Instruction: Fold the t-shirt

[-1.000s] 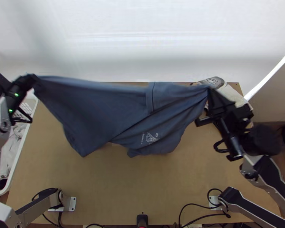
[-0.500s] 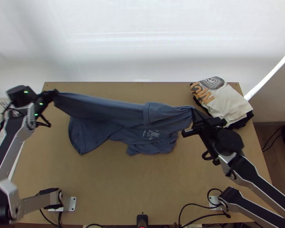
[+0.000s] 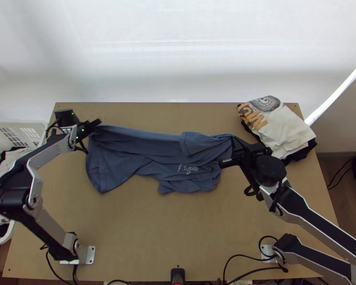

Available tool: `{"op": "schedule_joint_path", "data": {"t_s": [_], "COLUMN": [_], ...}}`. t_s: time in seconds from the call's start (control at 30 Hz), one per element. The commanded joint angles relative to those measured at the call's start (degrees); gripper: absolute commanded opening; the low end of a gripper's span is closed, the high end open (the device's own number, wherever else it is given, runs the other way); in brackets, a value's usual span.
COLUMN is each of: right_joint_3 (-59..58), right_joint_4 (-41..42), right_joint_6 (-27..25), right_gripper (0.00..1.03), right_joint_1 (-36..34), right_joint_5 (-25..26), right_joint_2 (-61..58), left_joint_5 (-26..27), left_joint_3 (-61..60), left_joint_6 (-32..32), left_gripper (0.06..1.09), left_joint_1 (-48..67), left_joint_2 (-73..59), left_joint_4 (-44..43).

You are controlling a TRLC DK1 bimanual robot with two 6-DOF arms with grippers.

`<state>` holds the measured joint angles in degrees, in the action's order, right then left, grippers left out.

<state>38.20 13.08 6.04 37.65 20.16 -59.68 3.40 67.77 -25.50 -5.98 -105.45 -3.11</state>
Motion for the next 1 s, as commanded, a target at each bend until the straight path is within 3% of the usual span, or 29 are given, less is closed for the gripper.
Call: {"op": "schedule_joint_path", "data": {"t_s": [0.0, 0.1, 0.13, 0.23, 0.27, 0.37, 0.7, 0.97], "right_joint_3": [1.4, 1.9, 2.1, 2.3, 2.4, 2.6, 2.9, 2.8], "right_joint_4": [1.7, 1.8, 1.8, 1.8, 1.8, 1.8, 1.3, 0.7], "right_joint_6": [1.5, 1.5, 1.5, 1.4, 1.4, 1.3, 1.3, 1.3], "right_gripper": [0.03, 0.03, 0.03, 0.03, 0.03, 0.03, 0.03, 0.03], "right_joint_1": [-0.2, 0.0, 0.1, 0.5, 0.6, 0.7, 0.8, 1.0], "right_joint_5": [0.8, 0.8, 0.8, 0.8, 0.8, 0.7, 0.7, 0.7], "right_joint_2": [-0.9, -1.6, -1.8, -2.2, -2.4, -2.6, -3.0, -2.7], "left_joint_5": [-0.1, -0.1, -0.1, -0.1, 0.2, 4.7, 12.5, 24.6], "left_joint_3": [4.3, 7.1, 8.2, 10.1, 10.9, 12.5, 16.0, 21.4], "left_joint_6": [0.2, -0.2, -0.3, -0.4, -0.3, -0.4, -0.7, -6.4], "left_gripper": [0.1, 0.1, 0.2, 0.65, 0.69, 0.7, 0.7, 0.7], "left_joint_1": [0.8, 1.5, 1.7, 2.1, 2.0, 1.4, -0.6, -1.9], "left_joint_2": [-3.5, -6.0, -6.5, -6.6, -6.5, -6.3, -7.5, -11.2], "left_joint_4": [-2.8, -3.7, -3.6, -2.5, -1.6, -0.5, 7.9, 18.1]}}
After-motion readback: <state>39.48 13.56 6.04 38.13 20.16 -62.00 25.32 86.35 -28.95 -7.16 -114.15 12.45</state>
